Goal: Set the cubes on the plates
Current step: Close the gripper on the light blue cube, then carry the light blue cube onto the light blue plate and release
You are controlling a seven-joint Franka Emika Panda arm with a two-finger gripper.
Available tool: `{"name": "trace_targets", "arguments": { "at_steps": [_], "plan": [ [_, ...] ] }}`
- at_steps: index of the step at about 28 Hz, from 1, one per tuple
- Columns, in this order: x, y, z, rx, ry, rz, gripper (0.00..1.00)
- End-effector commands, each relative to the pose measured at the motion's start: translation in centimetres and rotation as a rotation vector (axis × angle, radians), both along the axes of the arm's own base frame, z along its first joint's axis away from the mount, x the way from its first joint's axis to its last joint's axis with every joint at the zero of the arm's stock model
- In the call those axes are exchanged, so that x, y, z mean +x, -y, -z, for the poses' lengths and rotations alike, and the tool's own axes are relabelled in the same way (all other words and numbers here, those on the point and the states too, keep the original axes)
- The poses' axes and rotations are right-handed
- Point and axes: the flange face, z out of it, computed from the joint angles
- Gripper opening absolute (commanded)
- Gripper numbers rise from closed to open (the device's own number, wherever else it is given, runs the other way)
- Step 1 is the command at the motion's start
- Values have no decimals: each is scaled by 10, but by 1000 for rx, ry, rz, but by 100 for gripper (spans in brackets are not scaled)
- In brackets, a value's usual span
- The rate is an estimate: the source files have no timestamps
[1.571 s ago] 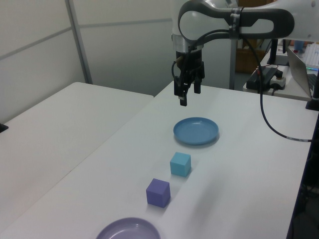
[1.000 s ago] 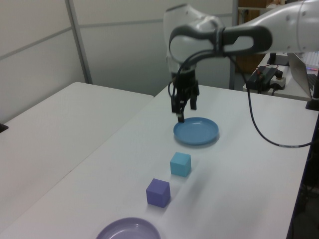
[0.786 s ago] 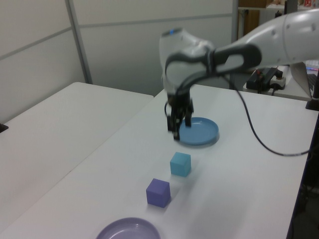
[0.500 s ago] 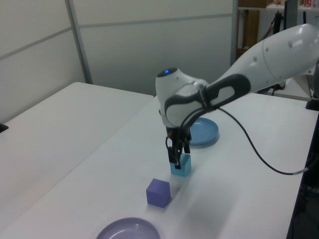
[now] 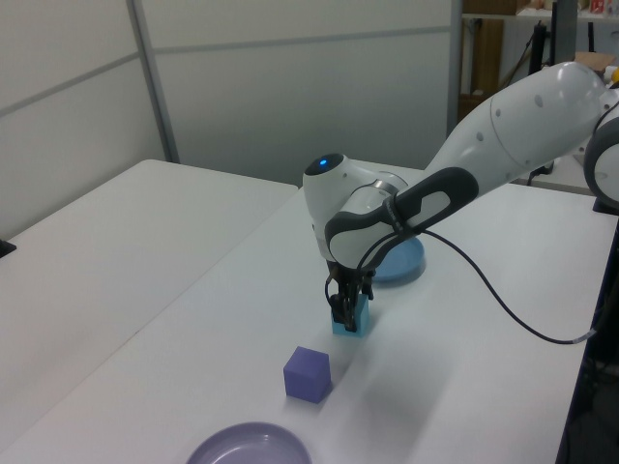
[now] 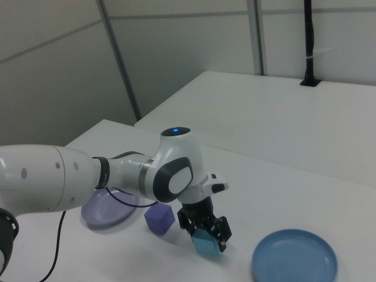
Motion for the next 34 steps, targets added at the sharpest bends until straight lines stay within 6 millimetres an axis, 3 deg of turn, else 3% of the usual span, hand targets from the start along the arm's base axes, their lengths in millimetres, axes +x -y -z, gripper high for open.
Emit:
{"name": "trace_targets", "arguments": {
  "at_steps": [1,5,10,11,14,18,21,24,26,30,32,33,34],
  "plan": [
    [3,3,4,-21,24,9,28],
    [13,23,-20,-25,75,92,25],
    [26,67,-68,-17,170,191,24],
    [29,84,-82,-5,199,224,24],
    [32,109,-98,3,233,263,25],
    [28,150,-90,-6,228,287,26],
    [26,172,-58,-13,182,290,29],
    [27,182,-42,-11,184,300,30],
    [29,185,-36,-7,209,301,41],
    [29,186,-35,5,213,315,48],
    [30,185,-36,6,214,322,77],
    [30,183,-37,7,215,324,97],
    [30,181,-38,7,215,321,100]
  ]
}}
